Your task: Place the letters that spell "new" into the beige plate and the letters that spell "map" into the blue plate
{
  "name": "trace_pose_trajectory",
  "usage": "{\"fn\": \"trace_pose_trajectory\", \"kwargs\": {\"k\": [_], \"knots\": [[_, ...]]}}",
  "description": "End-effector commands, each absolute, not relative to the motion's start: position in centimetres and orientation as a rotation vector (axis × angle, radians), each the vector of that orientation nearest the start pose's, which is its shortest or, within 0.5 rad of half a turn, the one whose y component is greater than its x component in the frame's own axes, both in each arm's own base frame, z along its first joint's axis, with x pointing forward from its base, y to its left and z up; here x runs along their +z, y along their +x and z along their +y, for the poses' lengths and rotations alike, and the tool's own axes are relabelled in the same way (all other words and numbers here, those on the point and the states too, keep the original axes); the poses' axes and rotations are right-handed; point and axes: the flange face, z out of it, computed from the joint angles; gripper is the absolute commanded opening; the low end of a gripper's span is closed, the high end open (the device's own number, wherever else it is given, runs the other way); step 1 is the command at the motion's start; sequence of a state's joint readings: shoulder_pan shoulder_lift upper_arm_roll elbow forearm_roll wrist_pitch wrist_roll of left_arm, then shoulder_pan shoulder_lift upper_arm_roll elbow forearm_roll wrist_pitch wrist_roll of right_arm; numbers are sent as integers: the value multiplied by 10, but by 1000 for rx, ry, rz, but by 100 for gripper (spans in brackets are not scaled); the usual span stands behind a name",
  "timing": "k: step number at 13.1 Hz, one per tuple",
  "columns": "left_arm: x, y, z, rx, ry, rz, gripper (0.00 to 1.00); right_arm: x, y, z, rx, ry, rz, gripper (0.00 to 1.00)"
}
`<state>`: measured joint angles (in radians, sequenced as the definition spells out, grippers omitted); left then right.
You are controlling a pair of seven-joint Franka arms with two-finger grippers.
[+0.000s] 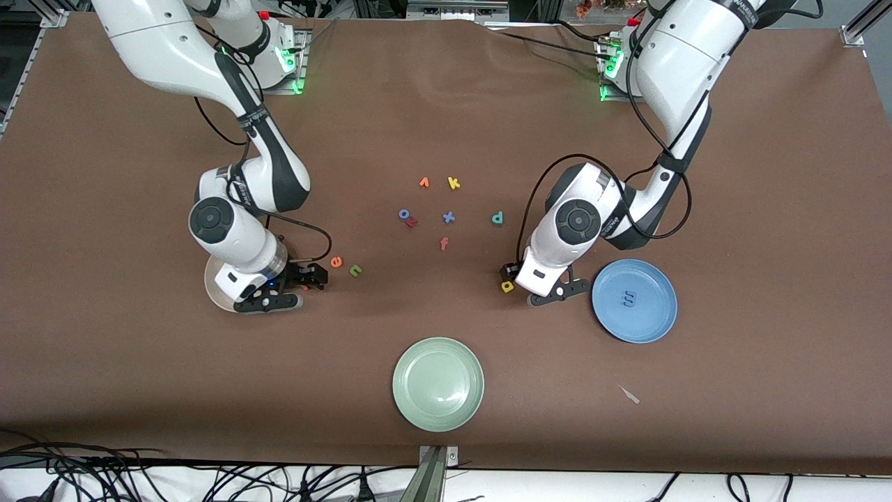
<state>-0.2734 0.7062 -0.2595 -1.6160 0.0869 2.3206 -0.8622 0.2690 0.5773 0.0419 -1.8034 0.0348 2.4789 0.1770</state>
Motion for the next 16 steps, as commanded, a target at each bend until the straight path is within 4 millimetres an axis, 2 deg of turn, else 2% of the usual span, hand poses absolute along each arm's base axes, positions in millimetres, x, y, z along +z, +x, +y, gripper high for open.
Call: {"fn": "trace_pose_trajectory", "kwargs": {"k": [1, 2, 7, 11, 12, 13, 16], "knots": [[218, 633, -361, 44, -3206, -641, 95, 233, 629, 203, -136, -3067, -134, 100], [215, 632, -371, 43, -3205, -649, 96, 229, 623, 202, -118, -3071, -132, 100], [196, 630, -370, -6, -3143, -574, 92, 209, 602, 195, -123, -3073, -119, 98], [182, 624, -368, 10, -3105, -520, 80, 202, 596, 193, -114, -3075, -99, 98], [178, 622, -370, 18, -3102, -515, 72, 198, 592, 192, -114, -3076, -99, 98], [174, 621, -369, 24, -3100, -512, 71, 196, 590, 190, -119, -3075, -98, 98], [169, 618, -369, 29, -3091, -493, 58, 200, 589, 189, -119, -3076, -104, 96]]}}
